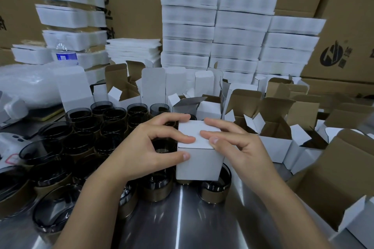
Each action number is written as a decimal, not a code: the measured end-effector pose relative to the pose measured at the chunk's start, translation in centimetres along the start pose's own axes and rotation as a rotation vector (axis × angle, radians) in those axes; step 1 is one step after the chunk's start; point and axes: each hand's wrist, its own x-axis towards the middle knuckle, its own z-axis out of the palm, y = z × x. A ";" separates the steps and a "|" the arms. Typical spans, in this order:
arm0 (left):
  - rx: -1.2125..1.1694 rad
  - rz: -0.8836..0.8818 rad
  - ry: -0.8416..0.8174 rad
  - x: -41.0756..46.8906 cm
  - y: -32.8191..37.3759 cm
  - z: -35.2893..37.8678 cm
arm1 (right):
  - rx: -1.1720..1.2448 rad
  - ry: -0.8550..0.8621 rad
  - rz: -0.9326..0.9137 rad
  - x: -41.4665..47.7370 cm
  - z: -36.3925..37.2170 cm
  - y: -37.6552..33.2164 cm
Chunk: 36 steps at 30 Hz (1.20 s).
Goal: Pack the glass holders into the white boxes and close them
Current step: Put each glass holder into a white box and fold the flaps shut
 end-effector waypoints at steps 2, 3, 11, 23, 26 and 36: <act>-0.027 -0.012 -0.009 0.0 0.0 0.0 | -0.012 0.006 -0.001 0.0 0.0 0.0; -0.046 -0.023 -0.014 0.0 0.0 0.1 | -0.030 0.010 -0.004 0.0 0.0 -0.1; -0.159 -0.044 -0.042 0.1 -0.2 0.3 | -0.159 -0.003 -0.077 0.1 -0.2 0.5; -0.238 -0.026 -0.014 0.1 -0.6 0.5 | -0.147 -0.157 -0.068 0.2 -1.4 0.5; -0.234 -0.025 -0.007 0.1 -0.6 0.6 | -0.148 -0.176 -0.038 0.4 -1.6 0.1; -0.273 -0.041 -0.018 0.0 -1.1 0.4 | -0.228 -0.271 0.081 0.8 -2.1 -0.7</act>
